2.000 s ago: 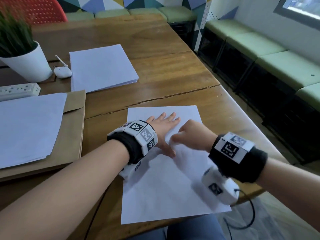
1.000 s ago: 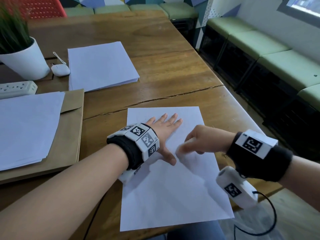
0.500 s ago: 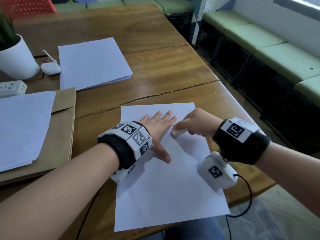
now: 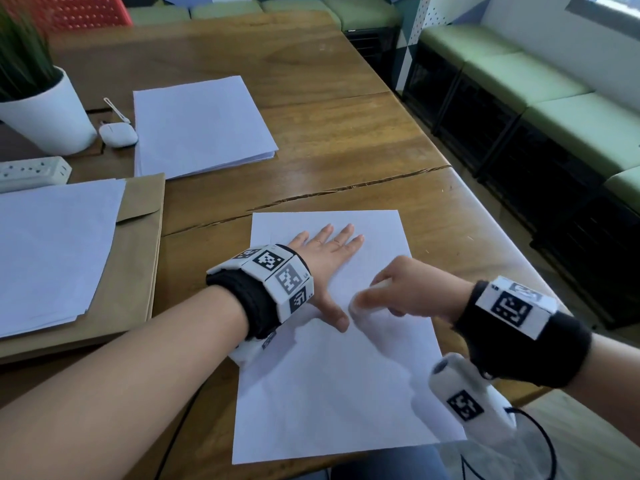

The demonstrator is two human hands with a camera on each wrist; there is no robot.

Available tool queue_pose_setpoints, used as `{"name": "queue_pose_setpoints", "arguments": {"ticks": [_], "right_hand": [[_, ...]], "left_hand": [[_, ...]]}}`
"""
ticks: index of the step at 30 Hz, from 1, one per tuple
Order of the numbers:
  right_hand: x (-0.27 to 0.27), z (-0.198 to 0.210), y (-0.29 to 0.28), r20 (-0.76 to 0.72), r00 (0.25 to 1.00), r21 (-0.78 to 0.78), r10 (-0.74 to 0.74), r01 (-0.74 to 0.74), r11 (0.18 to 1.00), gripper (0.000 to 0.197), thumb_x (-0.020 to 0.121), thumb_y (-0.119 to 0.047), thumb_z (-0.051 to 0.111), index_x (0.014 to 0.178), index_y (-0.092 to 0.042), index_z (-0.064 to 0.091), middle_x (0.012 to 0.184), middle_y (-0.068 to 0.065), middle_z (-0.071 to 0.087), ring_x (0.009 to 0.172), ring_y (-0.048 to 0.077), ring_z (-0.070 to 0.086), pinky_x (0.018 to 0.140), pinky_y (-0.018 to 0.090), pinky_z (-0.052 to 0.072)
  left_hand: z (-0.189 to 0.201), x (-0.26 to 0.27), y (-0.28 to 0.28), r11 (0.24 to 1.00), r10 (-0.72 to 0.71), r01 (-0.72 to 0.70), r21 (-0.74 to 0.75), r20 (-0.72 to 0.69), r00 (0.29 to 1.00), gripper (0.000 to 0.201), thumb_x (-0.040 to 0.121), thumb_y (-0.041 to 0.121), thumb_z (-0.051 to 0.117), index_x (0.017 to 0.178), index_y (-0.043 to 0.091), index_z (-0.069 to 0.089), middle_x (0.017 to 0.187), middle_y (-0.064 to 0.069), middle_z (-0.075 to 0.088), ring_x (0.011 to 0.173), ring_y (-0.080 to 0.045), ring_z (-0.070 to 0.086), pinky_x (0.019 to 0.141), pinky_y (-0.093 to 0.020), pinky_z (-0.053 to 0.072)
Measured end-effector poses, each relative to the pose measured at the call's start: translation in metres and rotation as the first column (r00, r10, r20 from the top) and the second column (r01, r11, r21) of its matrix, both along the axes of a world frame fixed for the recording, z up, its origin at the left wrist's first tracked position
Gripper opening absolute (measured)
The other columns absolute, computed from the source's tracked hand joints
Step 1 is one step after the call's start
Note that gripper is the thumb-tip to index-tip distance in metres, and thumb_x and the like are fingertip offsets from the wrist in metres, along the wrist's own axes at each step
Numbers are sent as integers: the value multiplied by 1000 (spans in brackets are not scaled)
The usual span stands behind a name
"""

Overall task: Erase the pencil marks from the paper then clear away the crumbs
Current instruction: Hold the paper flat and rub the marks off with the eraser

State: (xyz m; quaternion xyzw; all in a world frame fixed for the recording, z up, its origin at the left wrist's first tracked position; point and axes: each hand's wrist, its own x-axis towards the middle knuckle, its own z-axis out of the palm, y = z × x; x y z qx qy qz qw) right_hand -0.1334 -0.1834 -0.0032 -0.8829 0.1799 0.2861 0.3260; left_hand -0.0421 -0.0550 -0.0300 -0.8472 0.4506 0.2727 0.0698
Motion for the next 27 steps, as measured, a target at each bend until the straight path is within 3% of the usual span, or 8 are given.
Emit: {"name": "queue_pose_setpoints", "arguments": {"ticks": [2, 6, 11, 14, 17, 22, 24, 27], "right_hand": [[6, 3, -7, -8, 1000, -2, -20, 20, 1000, 31, 74, -40, 69, 64, -13, 59, 52, -2, 45, 45, 15, 31, 42, 22, 24], [22, 2, -13, 174, 960, 49, -221, 216, 975, 31, 80, -32, 65, 70, -4, 60, 54, 4, 44, 44, 15, 32, 42, 22, 27], [-8, 1, 0, -57, 998, 40, 15, -13, 999, 32, 72, -40, 70, 63, -10, 63, 48, -4, 42, 45, 15, 30, 41, 21, 24], [12, 1, -17, 114, 981, 4, -154, 155, 988, 40, 78, -36, 67, 81, 3, 68, 55, 3, 46, 42, 15, 30, 37, 19, 24], [16, 1, -16, 247, 946, -2, -208, 215, 977, 29, 80, -31, 65, 72, -4, 62, 54, 4, 43, 43, 13, 32, 38, 17, 26], [-6, 6, -7, -33, 999, -23, 22, -22, 999, 34, 69, -42, 71, 57, -13, 59, 48, -4, 41, 47, 15, 30, 48, 25, 25], [6, 8, -17, 30, 998, -6, -61, 61, 998, 35, 71, -39, 71, 63, -7, 63, 53, 0, 43, 44, 15, 28, 43, 22, 22], [14, 5, -17, 174, 965, 23, -195, 194, 981, 34, 77, -31, 67, 59, -7, 52, 54, 4, 42, 42, 15, 29, 39, 19, 24]], "left_hand": [[0, 0, 0, 1000, 3, -3, 1, -6, 1000, 132, 62, 61, 73, 146, 25, -22, 155, 4, -26, 144, -21, -20, 116, -45, -5], [1, -1, 0, 1000, 14, -14, -4, -4, 1000, 131, 63, 60, 74, 146, 25, -21, 155, 5, -26, 144, -20, -20, 116, -44, -4], [1, 0, 0, 1000, 0, 0, 0, -1, 1000, 131, 62, 61, 73, 147, 24, -21, 155, 4, -25, 144, -21, -19, 116, -45, -4], [1, -1, 0, 1000, 11, -11, -3, -10, 1000, 131, 63, 60, 74, 146, 25, -21, 155, 5, -26, 144, -20, -20, 116, -45, -5], [1, -1, 0, 1000, 15, -15, -2, -8, 1000, 131, 63, 60, 74, 146, 25, -21, 154, 6, -27, 144, -19, -21, 116, -44, -5], [0, 0, 1, 1000, 1, -1, 0, -4, 1000, 131, 63, 62, 73, 147, 24, -21, 155, 4, -26, 144, -21, -20, 116, -44, -5], [1, -1, 1, 1000, 3, -3, -3, -7, 1000, 130, 63, 61, 73, 147, 24, -21, 155, 4, -26, 144, -20, -20, 116, -44, -5], [0, -1, 1, 1000, 14, -14, -15, -4, 1000, 130, 63, 60, 73, 147, 25, -20, 155, 5, -25, 144, -20, -20, 116, -44, -5]]}}
